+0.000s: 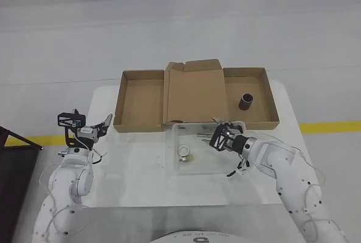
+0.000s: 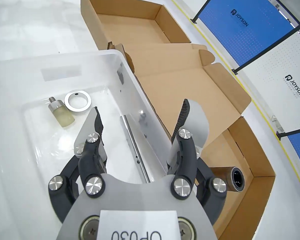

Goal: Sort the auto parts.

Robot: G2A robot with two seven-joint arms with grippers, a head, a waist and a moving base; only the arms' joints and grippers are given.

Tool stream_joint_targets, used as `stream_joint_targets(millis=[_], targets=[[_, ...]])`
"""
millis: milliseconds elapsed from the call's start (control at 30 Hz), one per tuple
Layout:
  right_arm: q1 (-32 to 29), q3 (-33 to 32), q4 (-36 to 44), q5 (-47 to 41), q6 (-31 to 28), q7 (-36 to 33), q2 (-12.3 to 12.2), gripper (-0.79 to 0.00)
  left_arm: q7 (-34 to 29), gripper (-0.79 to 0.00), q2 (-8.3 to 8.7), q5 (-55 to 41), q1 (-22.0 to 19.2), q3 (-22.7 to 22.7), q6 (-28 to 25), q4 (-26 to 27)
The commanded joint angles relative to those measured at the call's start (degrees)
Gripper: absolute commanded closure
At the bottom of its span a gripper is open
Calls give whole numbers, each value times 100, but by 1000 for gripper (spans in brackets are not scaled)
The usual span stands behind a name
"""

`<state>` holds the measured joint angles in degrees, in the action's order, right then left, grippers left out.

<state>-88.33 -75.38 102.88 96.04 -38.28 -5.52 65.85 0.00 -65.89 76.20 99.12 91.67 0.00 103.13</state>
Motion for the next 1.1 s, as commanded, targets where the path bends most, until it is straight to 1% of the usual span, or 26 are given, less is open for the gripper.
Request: stream_joint_targets(millis=[0, 67, 133, 167, 233, 333, 367, 400, 533, 567, 600, 633, 667, 800, 1067], targets=[[0, 0, 0, 0, 0, 0, 0, -785, 0, -785, 0, 0, 0, 0, 0, 0], [-7, 11, -16, -37, -11, 30, 1, -785, 0, -785, 0, 0, 0, 0, 0, 0], [19, 31, -205, -252, -128, 128, 2, -785, 0, -785, 0, 0, 0, 0, 0, 0], [42, 28, -191, -125, -145, 38, -10, -785, 0, -785, 0, 0, 0, 0, 0, 0], [-111, 24, 58, 266, -70, -68, -43, -785, 0, -785, 0, 0, 0, 0, 0, 0], [-342, -205, 308, 426, -382, 21, -120, -785, 0, -785, 0, 0, 0, 0, 0, 0], [-399, -274, 373, 495, -486, -11, -144, -760, 0, -785, 0, 0, 0, 0, 0, 0], [-437, -319, 434, 560, -611, -60, -166, -683, 0, -785, 0, 0, 0, 0, 0, 0], [-462, -394, 517, 522, -1109, -152, -220, -557, 0, -785, 0, 0, 0, 0, 0, 0], [-421, -392, 460, 457, -1251, -161, -228, -499, 0, -785, 0, 0, 0, 0, 0, 0], [-359, -383, 402, 408, -1325, -191, -232, -468, 0, -785, 0, 0, 0, 0, 0, 0], [-294, -354, 318, 346, -1332, -260, -229, -391, 0, -785, 0, 0, 0, 0, 0, 0], [-229, -290, 248, 287, -1353, -348, -222, -376, 0, -785, 0, 0, 0, 0, 0, 0], [80, -25, 9, 106, -1351, -768, -187, -357, 0, -785, 0, 0, 0, 0, 0, 0], [562, 414, -309, -30, -1153, -1748, -120, -369, 0, -785, 0, 0, 0, 0, 0, 0]])
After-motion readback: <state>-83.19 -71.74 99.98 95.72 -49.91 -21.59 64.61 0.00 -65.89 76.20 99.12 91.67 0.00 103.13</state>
